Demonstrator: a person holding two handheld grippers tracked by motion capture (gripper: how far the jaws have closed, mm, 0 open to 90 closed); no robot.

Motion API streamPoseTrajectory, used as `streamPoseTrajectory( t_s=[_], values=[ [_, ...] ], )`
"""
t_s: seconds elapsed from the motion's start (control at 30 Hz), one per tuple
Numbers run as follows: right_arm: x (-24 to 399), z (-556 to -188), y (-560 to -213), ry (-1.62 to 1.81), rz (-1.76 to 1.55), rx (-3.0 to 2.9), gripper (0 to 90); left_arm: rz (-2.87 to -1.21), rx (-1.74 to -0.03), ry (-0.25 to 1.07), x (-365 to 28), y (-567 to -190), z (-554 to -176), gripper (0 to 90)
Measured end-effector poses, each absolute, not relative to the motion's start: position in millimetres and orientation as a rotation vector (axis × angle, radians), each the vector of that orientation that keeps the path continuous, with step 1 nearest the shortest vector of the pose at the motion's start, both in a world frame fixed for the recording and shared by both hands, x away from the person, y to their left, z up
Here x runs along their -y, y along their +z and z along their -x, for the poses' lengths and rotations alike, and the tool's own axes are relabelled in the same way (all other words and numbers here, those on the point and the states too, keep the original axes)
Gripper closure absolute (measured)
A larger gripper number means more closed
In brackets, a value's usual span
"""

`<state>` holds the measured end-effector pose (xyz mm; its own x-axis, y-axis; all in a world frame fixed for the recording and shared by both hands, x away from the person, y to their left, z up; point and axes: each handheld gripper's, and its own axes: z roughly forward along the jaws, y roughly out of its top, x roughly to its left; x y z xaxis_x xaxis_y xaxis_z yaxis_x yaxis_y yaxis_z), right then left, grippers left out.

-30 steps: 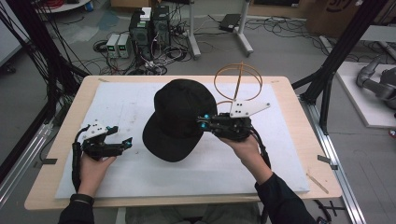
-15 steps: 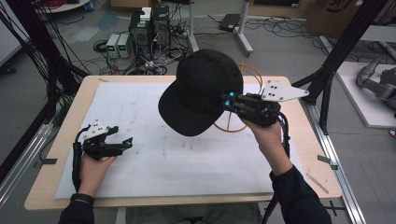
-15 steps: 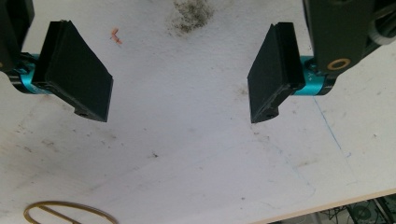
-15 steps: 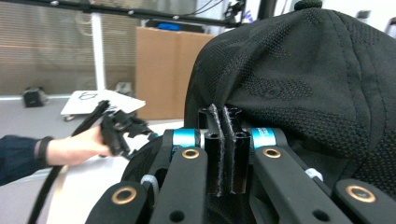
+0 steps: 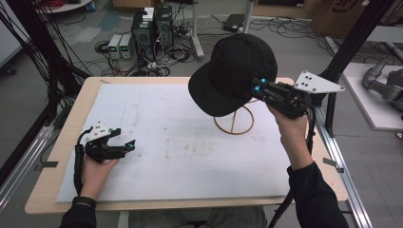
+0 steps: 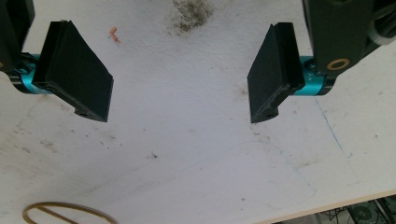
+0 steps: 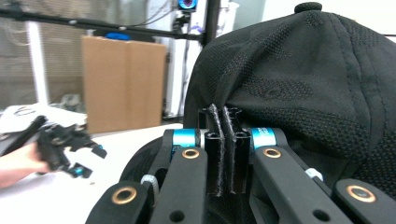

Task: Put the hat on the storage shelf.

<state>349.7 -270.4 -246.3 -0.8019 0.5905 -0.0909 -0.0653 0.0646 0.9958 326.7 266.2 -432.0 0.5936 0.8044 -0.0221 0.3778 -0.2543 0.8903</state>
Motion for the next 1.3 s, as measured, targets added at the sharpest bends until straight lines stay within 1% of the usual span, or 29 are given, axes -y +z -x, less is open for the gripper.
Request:
streamPoseTrajectory(
  t_s=[0.23, 0.8, 1.1, 1.3],
  values=[
    [283.5, -363.1, -251.6, 1.755, -0.597, -1.835, 89.0, -1.867, -0.953, 0.552, -265.5, -432.5, -327.0, 22.6],
    [276.5, -386.9, -277.7, 1.682, -0.698, -1.916, 88.7, -1.874, -0.953, 0.542, -264.6, -433.8, -328.0, 22.5],
    [273.1, -386.7, -281.7, 1.672, -0.722, -1.958, 87.9, -1.875, -0.952, 0.537, -264.9, -433.7, -327.9, 22.5],
    [271.5, -381.9, -294.3, 1.663, -0.746, -1.986, 86.4, -1.875, -0.952, 0.537, -264.2, -433.7, -327.7, 22.5]
  ],
)
